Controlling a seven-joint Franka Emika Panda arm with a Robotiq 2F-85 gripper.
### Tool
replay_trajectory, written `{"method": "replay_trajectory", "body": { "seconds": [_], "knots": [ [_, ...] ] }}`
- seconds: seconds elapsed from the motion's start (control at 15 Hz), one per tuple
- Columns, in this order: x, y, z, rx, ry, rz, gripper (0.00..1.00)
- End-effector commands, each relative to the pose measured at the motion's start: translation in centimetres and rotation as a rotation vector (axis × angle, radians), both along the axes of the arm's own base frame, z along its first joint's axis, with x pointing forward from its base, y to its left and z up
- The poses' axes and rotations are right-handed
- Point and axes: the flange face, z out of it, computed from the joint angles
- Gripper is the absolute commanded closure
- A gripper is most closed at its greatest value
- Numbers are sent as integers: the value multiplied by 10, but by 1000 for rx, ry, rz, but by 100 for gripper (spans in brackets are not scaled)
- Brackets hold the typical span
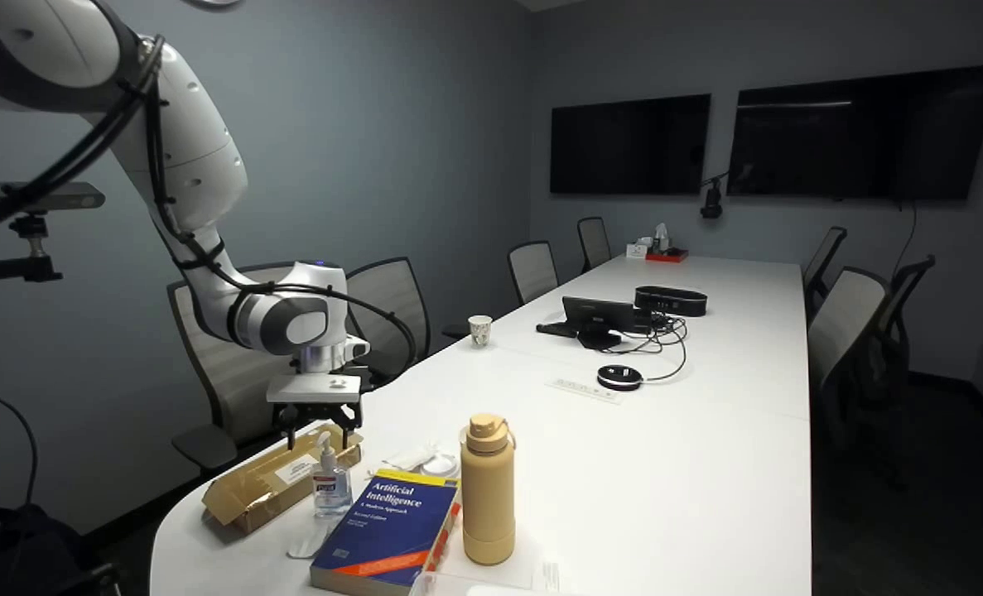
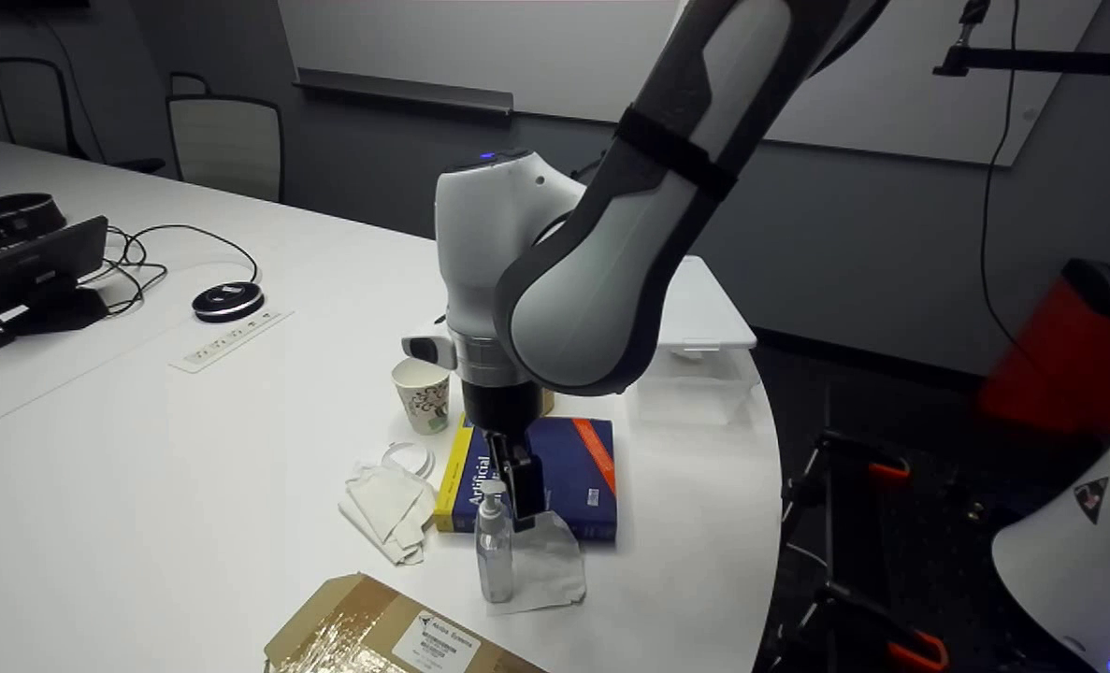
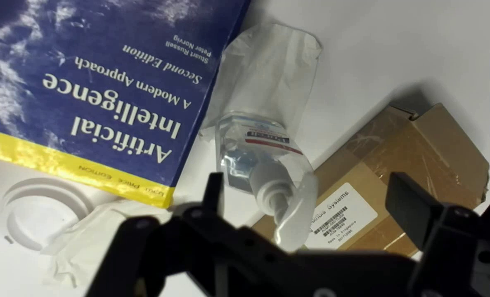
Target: Open the lid on the container then put the pump bottle in the container.
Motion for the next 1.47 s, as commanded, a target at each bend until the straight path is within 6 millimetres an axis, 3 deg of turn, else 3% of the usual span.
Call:
{"method": "replay_trajectory", "body": {
  "seconds": [0.0,0.13,0.73,0.8,0.87,1.13,1.4],
  "knots": [
    [13,14,-2,-5,-31,12,0],
    [17,18,-5,-8,-32,23,28],
    [22,20,-10,-27,-35,41,95],
    [22,20,-9,-28,-36,42,99],
    [23,20,-8,-29,-37,44,95],
    [23,16,-3,-28,-34,43,95],
    [20,0,13,-34,-41,5,95]
  ]
}}
